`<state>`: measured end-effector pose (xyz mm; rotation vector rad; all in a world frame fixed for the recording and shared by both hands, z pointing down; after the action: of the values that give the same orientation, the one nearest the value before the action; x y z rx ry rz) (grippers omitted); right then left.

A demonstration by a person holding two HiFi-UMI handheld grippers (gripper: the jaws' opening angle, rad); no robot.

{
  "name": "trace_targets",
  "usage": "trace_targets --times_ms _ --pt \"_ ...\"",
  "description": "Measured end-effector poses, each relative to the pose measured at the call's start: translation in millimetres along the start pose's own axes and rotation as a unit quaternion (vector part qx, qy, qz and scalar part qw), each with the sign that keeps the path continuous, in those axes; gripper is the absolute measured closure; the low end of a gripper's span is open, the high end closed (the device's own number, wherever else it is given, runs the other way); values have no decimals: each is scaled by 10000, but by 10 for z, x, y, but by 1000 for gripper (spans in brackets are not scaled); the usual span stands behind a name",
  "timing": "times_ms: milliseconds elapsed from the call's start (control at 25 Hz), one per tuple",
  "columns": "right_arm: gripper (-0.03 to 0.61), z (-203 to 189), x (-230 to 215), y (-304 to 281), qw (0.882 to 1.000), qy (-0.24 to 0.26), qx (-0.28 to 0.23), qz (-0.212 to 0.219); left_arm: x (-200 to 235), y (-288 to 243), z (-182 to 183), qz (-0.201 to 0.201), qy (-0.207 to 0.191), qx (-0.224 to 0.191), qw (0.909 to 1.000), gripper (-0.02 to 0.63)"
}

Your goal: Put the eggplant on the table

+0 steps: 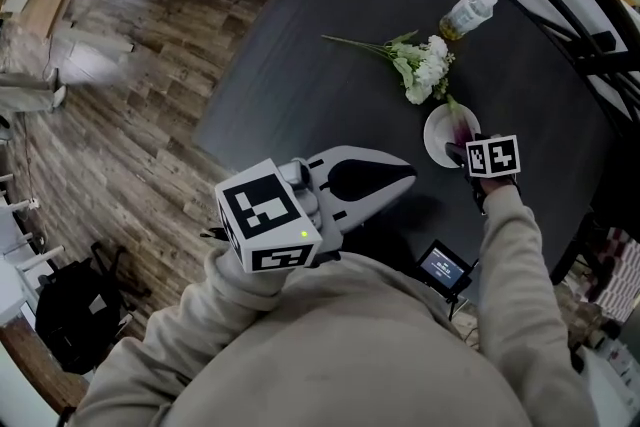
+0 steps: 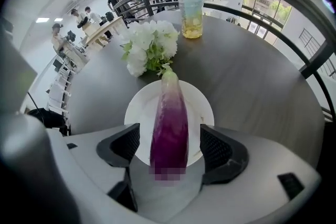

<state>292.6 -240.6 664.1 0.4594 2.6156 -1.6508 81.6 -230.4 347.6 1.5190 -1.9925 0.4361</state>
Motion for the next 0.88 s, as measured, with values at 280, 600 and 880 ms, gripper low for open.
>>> trace_targets --times_ms 280,600,880 --pt "236 133 23 343 9989 -224 -365 -175 -88 -83 112 -323 -187 115 9992 607" --pt "244 386 341 1224 9857 -537 -1600 32 -241 -309 117 -782 -376 368 9956 607" --pt "430 570 690 2255 9468 -533 -3131 513 -574 -595 78 -1373 -580 610 9869 607"
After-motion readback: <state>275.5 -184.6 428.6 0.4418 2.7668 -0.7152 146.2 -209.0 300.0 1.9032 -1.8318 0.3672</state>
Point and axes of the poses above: the fingertips, and each gripper's own axes: y backward along the fingers, x to its left, z out of its top, the point moved 1 cm from there along y, backward along the fingers, and after that the axes turned 15 degrees about -x, right-handed, at the moved point
